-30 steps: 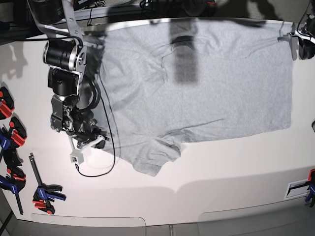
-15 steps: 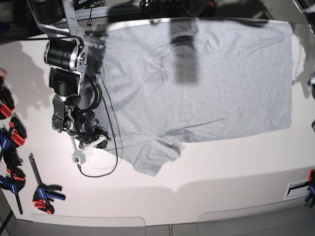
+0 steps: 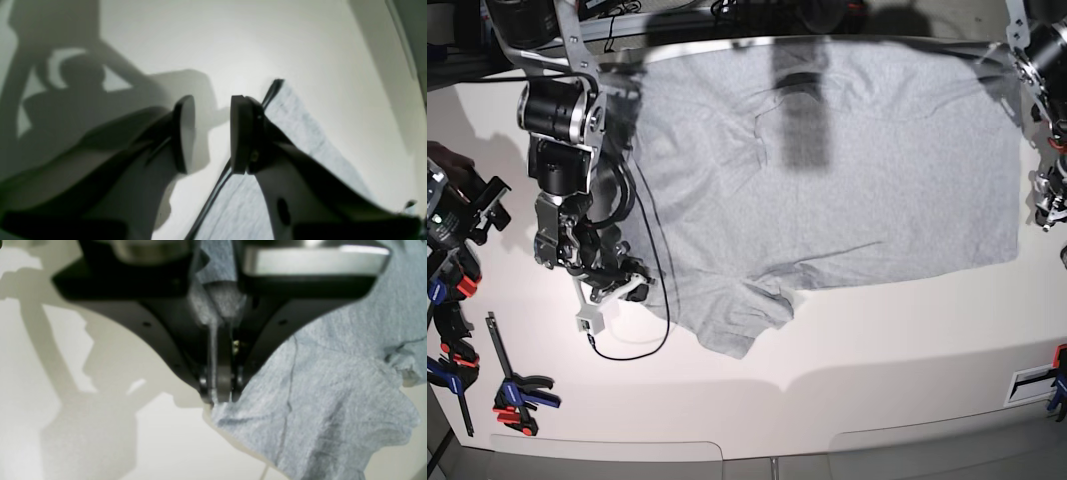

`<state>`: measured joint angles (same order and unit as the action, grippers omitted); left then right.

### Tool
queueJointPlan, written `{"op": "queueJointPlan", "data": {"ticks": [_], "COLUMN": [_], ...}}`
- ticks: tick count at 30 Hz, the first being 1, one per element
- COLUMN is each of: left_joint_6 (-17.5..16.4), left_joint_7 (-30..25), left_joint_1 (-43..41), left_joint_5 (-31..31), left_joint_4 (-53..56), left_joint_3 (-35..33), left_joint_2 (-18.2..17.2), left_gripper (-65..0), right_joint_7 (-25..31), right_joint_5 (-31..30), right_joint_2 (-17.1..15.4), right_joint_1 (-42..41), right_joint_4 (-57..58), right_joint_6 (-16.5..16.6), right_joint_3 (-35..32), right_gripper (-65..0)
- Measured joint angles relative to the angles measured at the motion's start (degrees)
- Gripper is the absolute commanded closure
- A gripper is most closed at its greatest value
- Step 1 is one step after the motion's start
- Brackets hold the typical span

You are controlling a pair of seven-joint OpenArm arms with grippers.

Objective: Fold the T-shirt properly
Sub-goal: 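Lift both held corners and fold the shirt over toward the hem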

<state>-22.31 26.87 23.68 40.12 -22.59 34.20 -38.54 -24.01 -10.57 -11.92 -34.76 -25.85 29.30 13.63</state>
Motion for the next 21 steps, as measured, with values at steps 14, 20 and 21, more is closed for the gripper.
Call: {"op": "queueJointPlan", "data": {"ticks": [14, 20, 21], "left_joint_6": [-0.5, -0.7, -0.7], "left_joint_7": [-6.1, -7.0, -7.0], "left_joint_1": [0.3, 0.7, 0.9], "left_joint_5": [-0.9, -0.5, -0.5], "left_joint_4": [1.0, 0.8, 0.8], "left_joint_3": [0.3, 0.3, 0.3], "left_joint_2": [4.2, 6.8, 7.0], "left_gripper": [-24.6, -24.6, -24.6], "right_joint_7": [0.4, 0.9, 0.9], "right_joint_5": [-0.2, -0.4, -0.4], "right_joint_2": [0.0, 0.0, 0.0], "right_joint_1": [0.3, 0.7, 0.8], "right_joint_4": [0.0, 0.0, 0.0], "right_joint_6": [0.0, 0.0, 0.0], "right_joint_3": [0.0, 0.0, 0.0], "right_gripper": [0.0, 0.0, 0.0]}}
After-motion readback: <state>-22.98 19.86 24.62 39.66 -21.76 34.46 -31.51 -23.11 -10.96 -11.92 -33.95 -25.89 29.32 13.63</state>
